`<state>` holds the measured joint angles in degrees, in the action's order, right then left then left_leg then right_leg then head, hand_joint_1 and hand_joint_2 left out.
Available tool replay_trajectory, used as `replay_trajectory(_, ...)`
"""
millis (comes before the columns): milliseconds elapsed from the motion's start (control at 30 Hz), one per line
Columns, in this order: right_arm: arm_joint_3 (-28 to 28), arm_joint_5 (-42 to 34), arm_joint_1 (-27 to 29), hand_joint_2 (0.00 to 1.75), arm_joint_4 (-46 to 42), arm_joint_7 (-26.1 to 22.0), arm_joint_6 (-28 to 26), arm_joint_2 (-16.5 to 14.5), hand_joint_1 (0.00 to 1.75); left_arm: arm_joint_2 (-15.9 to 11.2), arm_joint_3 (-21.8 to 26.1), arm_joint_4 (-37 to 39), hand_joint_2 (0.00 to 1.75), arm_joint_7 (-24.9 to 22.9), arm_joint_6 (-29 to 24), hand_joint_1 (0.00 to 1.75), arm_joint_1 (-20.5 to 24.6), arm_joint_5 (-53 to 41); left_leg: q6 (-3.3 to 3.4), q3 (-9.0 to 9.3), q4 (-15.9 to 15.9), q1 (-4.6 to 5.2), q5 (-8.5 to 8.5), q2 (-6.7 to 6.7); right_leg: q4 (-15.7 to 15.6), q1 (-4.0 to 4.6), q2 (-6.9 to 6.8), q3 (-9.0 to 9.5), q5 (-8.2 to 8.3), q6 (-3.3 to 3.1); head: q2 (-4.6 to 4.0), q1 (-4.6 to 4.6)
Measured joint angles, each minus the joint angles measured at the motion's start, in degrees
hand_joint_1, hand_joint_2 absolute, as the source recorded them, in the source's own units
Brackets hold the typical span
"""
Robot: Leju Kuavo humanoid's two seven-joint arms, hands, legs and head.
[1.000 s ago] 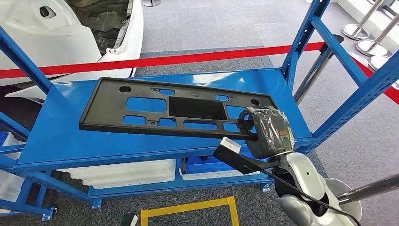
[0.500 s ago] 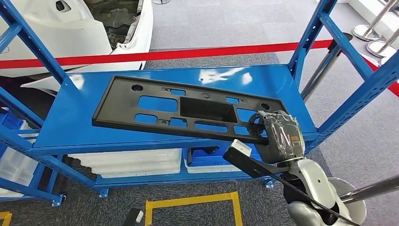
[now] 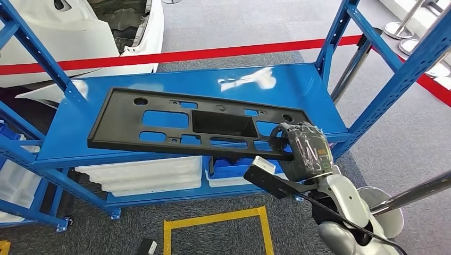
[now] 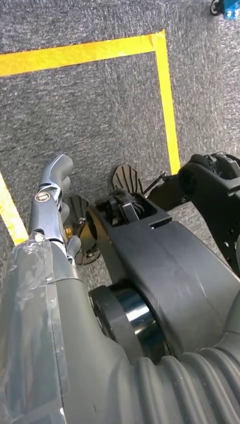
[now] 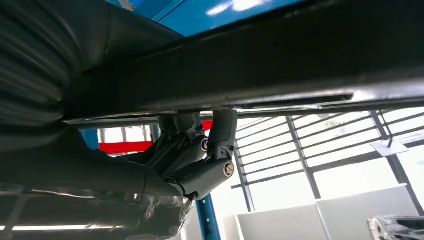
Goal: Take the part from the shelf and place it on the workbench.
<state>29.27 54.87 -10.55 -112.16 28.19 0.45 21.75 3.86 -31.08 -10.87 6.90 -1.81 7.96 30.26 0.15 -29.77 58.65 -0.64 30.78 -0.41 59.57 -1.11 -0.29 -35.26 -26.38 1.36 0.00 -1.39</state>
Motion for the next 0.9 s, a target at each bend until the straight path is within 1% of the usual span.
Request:
replay_trajectory(33, -0.02, -0.15, -0.02, 1.75, 0.02, -0.14, -0.14, -0.02, 1.75, -0.01, 0.01, -0.01, 1.75, -0.02, 0.05, 0.0, 0.04, 0.09, 0.55, -0.27, -0.18, -0.03, -0.4, 0.08, 0.43, -0.08, 0.02, -0.26, -0.54, 0.32, 0.0, 0.1)
replay_trajectory(67, -0.05, -0.27, -0.06, 1.75, 0.05, -0.26, -0.24, -0.04, 1.75, -0.01, 0.01, -0.01, 1.75, -0.03, 0.1, 0.0, 0.08, 0.17, 1.11, -0.65, -0.41, -0.08, -0.89, 0.18, 1.74, -0.17, 0.04, -0.8, -1.92, 0.57, 0.0, 0.39)
replay_trajectory(100, -0.07, -0.34, -0.1, 1.75, 0.1, -0.42, -0.32, -0.04, 1.75, -0.01, 0.02, -0.02, 1.75, -0.03, 0.14, 0.0, 0.11, 0.22, 1.57, -1.11, -0.57, -0.1, -1.38, 0.28, 4.12, -0.22, 0.05, -1.66, -4.06, 0.71, 0.0, 0.77)
replay_trajectory(133, -0.08, -0.42, -0.13, 1.75, 0.19, -0.61, -0.37, -0.06, 1.75, -0.02, 0.02, -0.02, 1.75, -0.04, 0.16, 0.0, 0.1, 0.26, 1.83, -1.69, -0.54, 0.03, -1.8, 0.34, 7.47, -0.22, 0.06, -2.75, -6.57, 0.8, 0.0, 1.25)
replay_trajectory(167, -0.09, -0.49, -0.15, 1.75, 0.3, -0.78, -0.4, -0.07, 1.75, -0.02, 0.02, -0.01, 1.75, -0.04, 0.18, 0.0, 0.07, 0.27, 1.98, -2.28, -0.46, 0.16, -2.17, 0.38, 11.04, -0.22, 0.07, -3.8, -8.69, 0.85, 0.0, 1.7)
replay_trajectory(200, -0.09, -0.57, -0.14, 1.75, 0.43, -0.91, -0.42, -0.09, 1.75, -0.02, 0.02, -0.01, 1.75, -0.04, 0.19, 0.0, 0.03, 0.3, 2.03, -2.85, -0.33, 0.32, -2.51, 0.42, 13.74, -0.21, 0.07, -4.35, -9.86, 0.87, 0.0, 1.99)
replay_trajectory(233, -0.09, -0.63, -0.14, 1.75, 0.57, -0.99, -0.44, -0.11, 1.75, -0.02, 0.02, 0.0, 1.75, -0.04, 0.19, 0.0, 0.01, 0.32, 2.05, -3.41, -0.17, 0.48, -2.81, 0.44, 14.73, -0.2, 0.07, -4.03, -9.95, 0.79, 0.0, 2.2)
replay_trajectory(267, -0.09, -0.67, -0.14, 1.75, 0.69, -1.03, -0.45, -0.12, 1.75, -0.02, 0.02, 0.01, 1.75, -0.04, 0.19, 0.0, 0.01, 0.33, 2.03, -3.93, 0.04, 0.59, -3.06, 0.45, 13.48, -0.17, 0.07, -2.62, -9.0, 0.62, -0.01, 2.36)
replay_trajectory(300, -0.09, -0.69, -0.16, 1.75, 0.8, -1.04, -0.46, -0.13, 1.75, -0.02, 0.02, 0.0, 1.75, -0.04, 0.19, 0.0, 0.01, 0.34, 1.98, -4.37, 0.27, 0.68, -3.26, 0.43, 10.27, -0.09, 0.07, -0.26, -7.48, 0.32, -0.01, 2.51)
replay_trajectory(333, -0.09, -0.69, -0.22, 1.75, 0.88, -1.05, -0.48, -0.14, 1.75, -0.02, 0.02, -0.01, 1.75, -0.04, 0.19, 0.0, 0.01, 0.34, 1.86, -4.73, 0.48, 0.72, -3.43, 0.41, 6.06, 0.05, 0.08, 2.42, -6.42, -0.08, -0.01, 2.7)
replay_trajectory(367, -0.09, -0.68, -0.29, 1.75, 0.92, -1.06, -0.51, -0.15, 1.75, -0.02, 0.02, -0.01, 1.75, -0.04, 0.19, 0.0, 0.02, 0.35, 1.64, -5.03, 0.64, 0.76, -3.62, 0.4, 2.36, 0.26, 0.12, 4.62, -5.65, -0.41, -0.01, 2.81)
replay_trajectory(400, -0.09, -0.68, -0.36, 1.75, 0.95, -1.06, -0.55, -0.16, 1.75, -0.02, 0.02, -0.02, 1.75, -0.04, 0.19, 0.0, 0.03, 0.36, 1.35, -5.21, 0.71, 0.76, -3.88, 0.39, -0.13, 0.49, 0.17, 5.94, -5.28, -0.66, -0.01, 2.87)
replay_trajectory(433, -0.1, -0.68, -0.42, 1.75, 0.96, -1.06, -0.6, -0.17, 1.75, -0.02, 0.02, -0.02, 1.75, -0.04, 0.19, 0.0, 0.03, 0.36, 1.05, -5.34, 0.71, 0.73, -4.16, 0.4, -1.32, 0.7, 0.22, 6.41, -5.32, -0.82, -0.01, 2.92)
replay_trajectory(500, -0.11, -0.68, -0.45, 1.75, 0.97, -1.07, -0.64, -0.18, 1.75, -0.01, 0.02, -0.02, 1.75, -0.04, 0.19, 0.0, 0.02, 0.37, 0.49, -5.41, 0.55, 0.61, -4.74, 0.4, -1.53, 0.98, 0.29, 6.22, -4.82, -1.06, 0.0, 2.96)
replay_trajectory(533, -0.11, -0.68, -0.46, 1.75, 0.98, -1.07, -0.65, -0.2, 1.75, -0.01, 0.02, -0.01, 1.75, -0.04, 0.19, 0.0, 0.01, 0.37, 0.23, -5.48, 0.51, 0.65, -4.89, 0.37, -1.85, 0.83, 0.23, 6.13, -4.47, -1.34, 0.0, 3.0)
replay_trajectory(567, -0.11, -0.68, -0.49, 1.75, 0.99, -1.09, -0.66, -0.23, 1.75, -0.02, 0.02, -0.01, 1.75, -0.04, 0.19, 0.0, -0.01, 0.37, -0.05, -5.59, 0.66, 0.69, -4.72, 0.31, -2.14, 0.67, 0.09, 6.01, -4.04, -1.64, 0.0, 3.03)
replay_trajectory(600, -0.11, -0.68, -0.51, 1.75, 0.99, -1.11, -0.67, -0.28, 1.75, -0.03, 0.01, 0.0, 1.75, -0.05, 0.19, 0.0, -0.02, 0.37, -0.38, -5.85, 1.2, 0.73, -4.05, 0.24, -2.49, 0.48, 0.0, 5.81, -3.52, -1.95, 0.0, 2.89)
replay_trajectory(633, -0.11, -0.68, -0.54, 1.75, 1.01, -1.13, -0.69, -0.34, 1.75, -0.04, 0.02, 0.01, 1.75, -0.07, 0.19, 0.0, -0.02, 0.37, -0.7, -6.48, 2.82, 0.7, -2.4, 0.19, -2.81, 0.28, -0.14, 5.46, -2.98, -2.3, 0.0, 2.54)
replay_trajectory(667, -0.11, -0.69, -0.58, 1.75, 1.03, -1.14, -0.71, -0.38, 1.75, -0.04, 0.02, 0.01, 1.75, -0.08, 0.19, 0.0, -0.04, 0.37, -1.0, -7.45, 5.68, 0.55, 0.02, 0.17, -2.8, 0.3, -0.24, 4.96, -2.56, -2.52, 0.0, 2.12)
replay_trajectory(700, -0.11, -0.73, -0.58, 1.75, 1.07, -1.17, -0.72, -0.44, 1.75, -0.04, 0.01, 0.01, 1.75, -0.1, 0.19, 0.0, -0.05, 0.37, -1.28, -8.59, 9.22, 0.42, 2.52, 0.18, -2.75, 0.3, -0.27, 4.36, -2.17, -2.71, 0.0, 1.64)
replay_trajectory(733, -0.11, -0.77, -0.59, 1.75, 1.14, -1.21, -0.73, -0.5, 1.75, -0.04, 0.01, 0.01, 1.75, -0.12, 0.2, 0.0, -0.06, 0.37, -1.49, -9.58, 12.81, 0.28, 4.58, 0.19, -2.62, 0.31, -0.36, 3.73, -1.83, -2.84, 0.0, 1.26)
replay_trajectory(767, -0.11, -0.8, -0.59, 1.75, 1.24, -1.26, -0.72, -0.57, 1.75, -0.04, 0.01, 0.01, 1.75, -0.14, 0.2, 0.0, -0.07, 0.37, -1.63, -9.9, 15.22, 0.17, 5.4, 0.2, -2.41, 0.31, -0.41, 3.08, -1.51, -2.8, 0.0, 1.01)
replay_trajectory(800, -0.11, -0.83, -0.59, 1.75, 1.35, -1.31, -0.72, -0.65, 1.75, -0.04, 0.0, 0.01, 1.75, -0.16, 0.21, 0.0, -0.07, 0.37, -1.72, -9.18, 15.47, 0.07, 4.88, 0.2, -2.16, 0.28, -0.43, 2.44, -1.23, -2.69, 0.0, 0.8)
replay_trajectory(833, -0.11, -0.84, -0.59, 1.75, 1.45, -1.33, -0.72, -0.71, 1.75, -0.04, 0.0, 0.01, 1.75, -0.17, 0.23, 0.0, -0.07, 0.36, -1.75, -7.58, 13.86, -0.05, 3.61, 0.21, -1.86, 0.23, -0.44, 1.84, -1.0, -2.54, 0.0, 0.58)
replay_trajectory(867, -0.11, -0.84, -0.6, 1.75, 1.52, -1.33, -0.72, -0.74, 1.75, -0.04, 0.0, 0.0, 1.75, -0.18, 0.24, 0.0, -0.04, 0.36, -1.73, -5.02, 10.41, -0.17, 2.05, 0.21, -1.5, 0.19, -0.44, 1.29, -0.8, -2.34, 0.0, 0.35)
replay_trajectory(900, -0.11, -0.84, -0.61, 1.75, 1.56, -1.33, -0.72, -0.75, 1.75, -0.04, 0.0, 0.0, 1.75, -0.19, 0.26, 0.0, 0.01, 0.35, -1.64, -2.41, 6.31, -0.2, 1.04, 0.19, -1.12, 0.24, -0.44, 0.79, -0.67, -2.11, 0.0, 0.09)
